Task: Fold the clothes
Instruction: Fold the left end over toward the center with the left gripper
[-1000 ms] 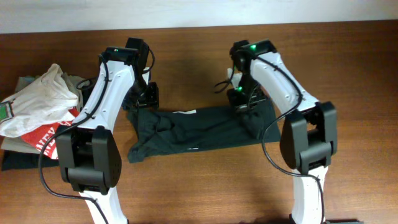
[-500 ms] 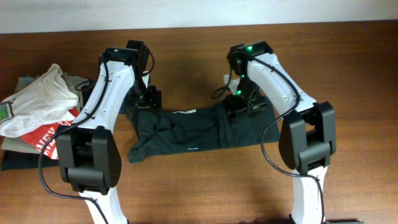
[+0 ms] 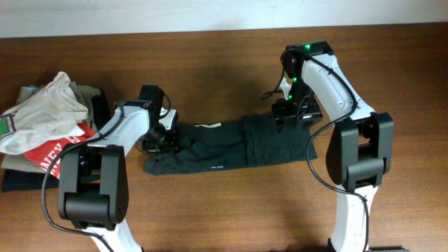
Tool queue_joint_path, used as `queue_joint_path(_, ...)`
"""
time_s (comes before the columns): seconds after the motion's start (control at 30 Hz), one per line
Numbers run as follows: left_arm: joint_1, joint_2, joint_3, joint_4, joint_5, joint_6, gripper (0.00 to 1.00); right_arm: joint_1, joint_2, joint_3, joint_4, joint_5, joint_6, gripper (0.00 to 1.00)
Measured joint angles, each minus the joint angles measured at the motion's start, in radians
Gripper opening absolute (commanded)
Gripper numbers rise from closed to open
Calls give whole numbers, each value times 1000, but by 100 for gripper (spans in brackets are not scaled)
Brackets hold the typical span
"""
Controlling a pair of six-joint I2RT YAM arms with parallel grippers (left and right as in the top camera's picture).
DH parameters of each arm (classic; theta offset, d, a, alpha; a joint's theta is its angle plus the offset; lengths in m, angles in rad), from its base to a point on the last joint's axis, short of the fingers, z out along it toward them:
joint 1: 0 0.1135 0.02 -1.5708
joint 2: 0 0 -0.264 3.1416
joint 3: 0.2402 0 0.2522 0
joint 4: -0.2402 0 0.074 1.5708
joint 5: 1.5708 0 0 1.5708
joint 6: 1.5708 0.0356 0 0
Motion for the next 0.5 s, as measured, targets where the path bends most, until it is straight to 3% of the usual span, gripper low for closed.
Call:
queue_joint_path(0.1,65,42,90,-64,5,0,0,-43,0,0,4,26,3,75)
queue_joint_path(0.2,235,64,386,-216,-146,0,0,-177,0,3,5,62,3,78)
queue_joint_path(0.27,266,66,525,-361,-185,-5,0,-225,0,4,5,69,3,78)
queue_joint_path(0.33,233,63,612,-449,-176,-6,0,-273,0,4,7,77,3,78)
queue_joint_path(0.5,-150,66,623,-448,-163,-56,1,-277,0,4,7,78,2,78)
